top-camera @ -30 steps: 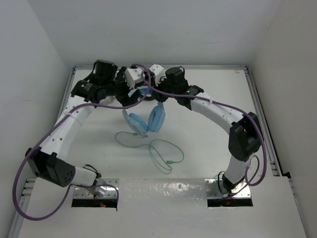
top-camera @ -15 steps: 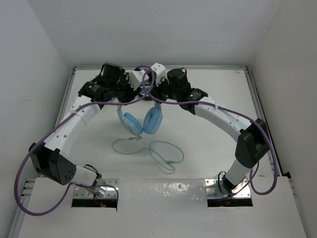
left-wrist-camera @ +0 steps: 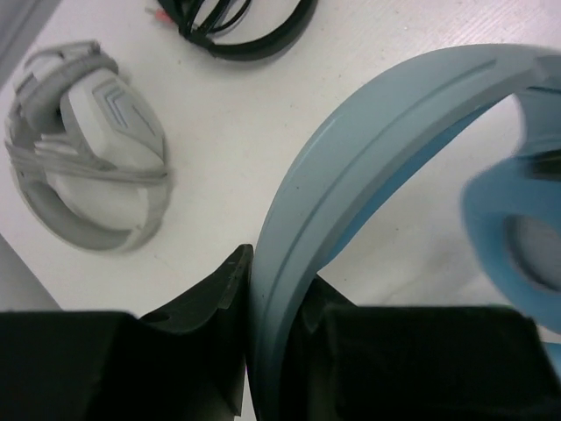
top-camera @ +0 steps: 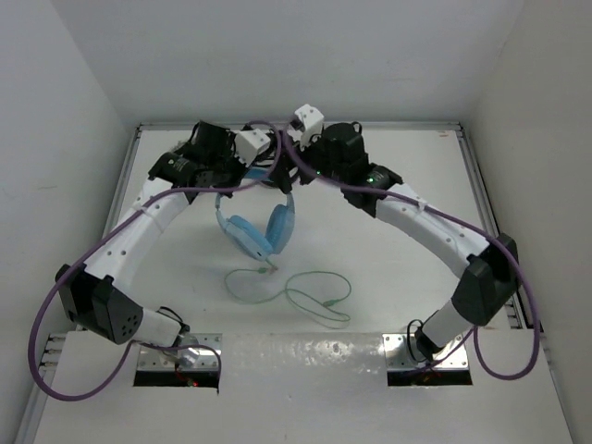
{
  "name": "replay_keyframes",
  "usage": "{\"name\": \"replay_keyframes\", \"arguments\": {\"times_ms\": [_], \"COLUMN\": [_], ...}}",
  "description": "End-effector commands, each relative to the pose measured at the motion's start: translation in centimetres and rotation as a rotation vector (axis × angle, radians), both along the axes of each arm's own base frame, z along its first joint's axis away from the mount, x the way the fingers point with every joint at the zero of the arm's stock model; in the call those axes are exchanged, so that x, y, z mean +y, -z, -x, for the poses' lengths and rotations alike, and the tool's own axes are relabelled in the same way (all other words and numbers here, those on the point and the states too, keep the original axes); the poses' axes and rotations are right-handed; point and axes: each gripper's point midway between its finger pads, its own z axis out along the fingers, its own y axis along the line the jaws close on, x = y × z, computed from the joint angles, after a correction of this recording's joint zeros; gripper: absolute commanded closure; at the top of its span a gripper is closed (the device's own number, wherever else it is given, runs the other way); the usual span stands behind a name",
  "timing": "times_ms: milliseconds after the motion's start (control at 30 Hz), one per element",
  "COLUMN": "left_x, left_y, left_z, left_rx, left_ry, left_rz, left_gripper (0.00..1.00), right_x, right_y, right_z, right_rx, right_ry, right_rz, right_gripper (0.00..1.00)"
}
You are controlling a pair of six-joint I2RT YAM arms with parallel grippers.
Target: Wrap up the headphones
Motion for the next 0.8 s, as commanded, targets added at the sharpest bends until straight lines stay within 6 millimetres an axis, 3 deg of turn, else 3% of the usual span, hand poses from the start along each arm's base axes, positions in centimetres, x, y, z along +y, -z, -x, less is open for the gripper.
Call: {"name": "replay_keyframes", "arguments": {"times_ms": [0,33,200,333,367,400,467,533,700,767], "left_x": [-0.3,-0.2,1.1,2.1,2.1,2.7,2.8,3.1,3.7,4.0], "left_y": [-1.3,-1.6,-4.3,-7.1,-7.6,-8.9,-10.4,-13.1,-19.8,-21.3], "left_z": [-0.1,-0.3,-2.1,-3.3,-3.5,-3.9,-4.3,-4.7,-4.8,-4.4], "left_rx": [0.004,-0.002,-0.029,-0.052,-0.041,-0.063,-0.065,-0.110,-0.228,-0.257], "left_ry": [-0.137,-0.157,-0.317,-0.425,-0.481,-0.515,-0.578,-0.602,-0.652,-0.669], "left_rz": [0.110,0.118,0.252,0.384,0.448,0.491,0.583,0.655,0.819,0.858], "left_gripper": [1.00,1.00,1.00,1.00,1.00,1.00,1.00,1.00,1.00,1.00], "right_x": [-2.6,-3.8,-8.1,-11.6,-12.5,-13.4,-14.3,-14.8,-13.9,-13.5], "right_y": [-10.4,-12.1,-15.1,-13.7,-12.1,-12.5,-9.4,-7.5,2.6,7.0], "right_z": [0.1,0.8,3.6,5.9,6.0,6.9,7.4,8.3,9.9,10.5], "right_rx": [-0.220,-0.253,-0.356,-0.354,-0.340,-0.357,-0.329,-0.318,-0.171,-0.094], "right_ry": [0.067,0.087,0.152,0.221,0.249,0.263,0.263,0.239,0.093,0.034], "right_rz": [-0.170,-0.181,-0.165,-0.113,-0.079,-0.084,-0.016,0.035,0.207,0.258], "right_gripper": [0.01,0.01,0.01,0.01,0.01,0.01,0.01,0.03,0.06,0.10]}}
